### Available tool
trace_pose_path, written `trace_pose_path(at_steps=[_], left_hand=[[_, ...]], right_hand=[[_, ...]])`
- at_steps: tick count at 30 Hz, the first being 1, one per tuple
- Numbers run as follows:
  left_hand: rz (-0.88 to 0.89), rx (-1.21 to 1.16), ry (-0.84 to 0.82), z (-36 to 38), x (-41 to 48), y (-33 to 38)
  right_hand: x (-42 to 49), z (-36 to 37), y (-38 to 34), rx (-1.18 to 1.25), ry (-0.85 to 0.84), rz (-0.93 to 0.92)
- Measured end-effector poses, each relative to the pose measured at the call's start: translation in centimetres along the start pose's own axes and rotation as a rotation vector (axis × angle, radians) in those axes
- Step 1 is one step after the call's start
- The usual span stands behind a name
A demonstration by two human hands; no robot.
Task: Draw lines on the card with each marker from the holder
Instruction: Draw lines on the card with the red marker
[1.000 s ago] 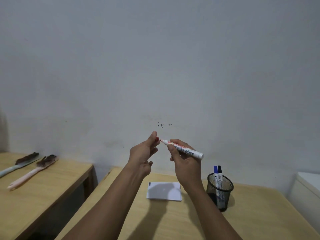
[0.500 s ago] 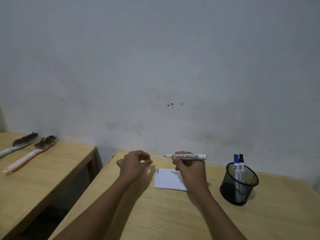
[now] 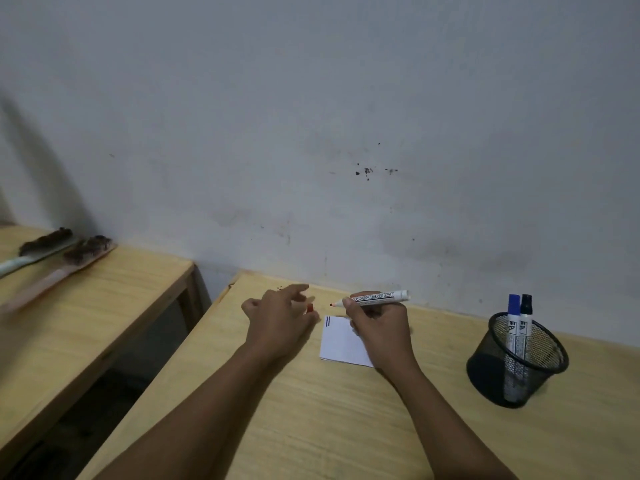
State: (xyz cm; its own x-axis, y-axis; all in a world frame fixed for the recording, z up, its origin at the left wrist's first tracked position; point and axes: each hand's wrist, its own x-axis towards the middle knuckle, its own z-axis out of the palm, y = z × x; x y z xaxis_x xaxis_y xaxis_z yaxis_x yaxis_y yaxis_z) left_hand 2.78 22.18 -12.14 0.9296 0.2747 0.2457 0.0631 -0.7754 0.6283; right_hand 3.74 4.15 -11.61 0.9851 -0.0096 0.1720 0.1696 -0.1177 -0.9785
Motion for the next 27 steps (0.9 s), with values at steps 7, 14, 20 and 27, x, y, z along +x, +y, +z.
trace_pose_path(at_steps=[7,14,20,27], left_hand=[[0.221,0.222,-0.070,-0.5,-4.9,1.2],[0.245,0.309,-0.215,-0.9,-5.6,0.2],[0.226,0.292,-0.312,-1.1,-5.5,0.2],[0.289,0.313,-0.366,-1.3,-5.5,0.2]], right_hand=[[0.0,0.0,1.1,-0.052,0.033,-0.001],[-0.4,0.0,1.3,-0.201,-0.002,0.000],[-0.2,0.1,1.3,-0.240,0.001,-0.008],[-0.2,0.1,1.3,-0.261,-0.003,-0.042]])
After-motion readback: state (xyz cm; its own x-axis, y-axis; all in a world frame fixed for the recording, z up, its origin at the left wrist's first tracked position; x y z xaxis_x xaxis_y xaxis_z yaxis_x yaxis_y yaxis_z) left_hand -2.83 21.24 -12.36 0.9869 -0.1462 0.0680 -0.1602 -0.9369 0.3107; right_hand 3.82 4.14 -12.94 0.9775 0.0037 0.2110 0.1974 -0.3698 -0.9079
